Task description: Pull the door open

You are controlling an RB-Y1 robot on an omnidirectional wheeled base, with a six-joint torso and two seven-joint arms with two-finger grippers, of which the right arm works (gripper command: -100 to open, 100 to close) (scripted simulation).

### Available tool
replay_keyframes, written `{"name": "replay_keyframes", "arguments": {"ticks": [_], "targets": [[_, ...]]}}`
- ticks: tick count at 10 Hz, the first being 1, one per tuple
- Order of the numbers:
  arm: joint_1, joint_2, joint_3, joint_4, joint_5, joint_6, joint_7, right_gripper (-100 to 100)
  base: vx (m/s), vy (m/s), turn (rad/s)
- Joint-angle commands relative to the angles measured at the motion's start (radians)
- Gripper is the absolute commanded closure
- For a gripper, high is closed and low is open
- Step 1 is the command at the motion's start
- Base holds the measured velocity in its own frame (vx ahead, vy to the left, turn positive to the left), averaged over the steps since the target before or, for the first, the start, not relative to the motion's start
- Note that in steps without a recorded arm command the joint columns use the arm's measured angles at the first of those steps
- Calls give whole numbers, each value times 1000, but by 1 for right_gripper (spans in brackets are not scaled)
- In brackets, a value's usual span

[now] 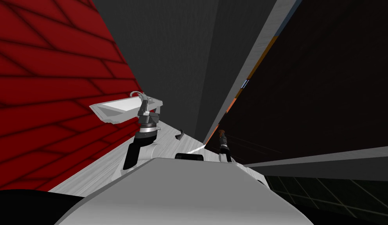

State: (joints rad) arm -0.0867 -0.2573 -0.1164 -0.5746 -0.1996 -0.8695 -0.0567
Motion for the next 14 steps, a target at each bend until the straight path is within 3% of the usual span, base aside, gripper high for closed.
{"name": "replay_keyframes", "arguments": {"ticks": [1,14], "targets": [[1,4,7,-9,-6,0,-40,100,-38,-14,25],[-9,-10,63,1,-101,0,-362,100,-37,-8,37]]}}
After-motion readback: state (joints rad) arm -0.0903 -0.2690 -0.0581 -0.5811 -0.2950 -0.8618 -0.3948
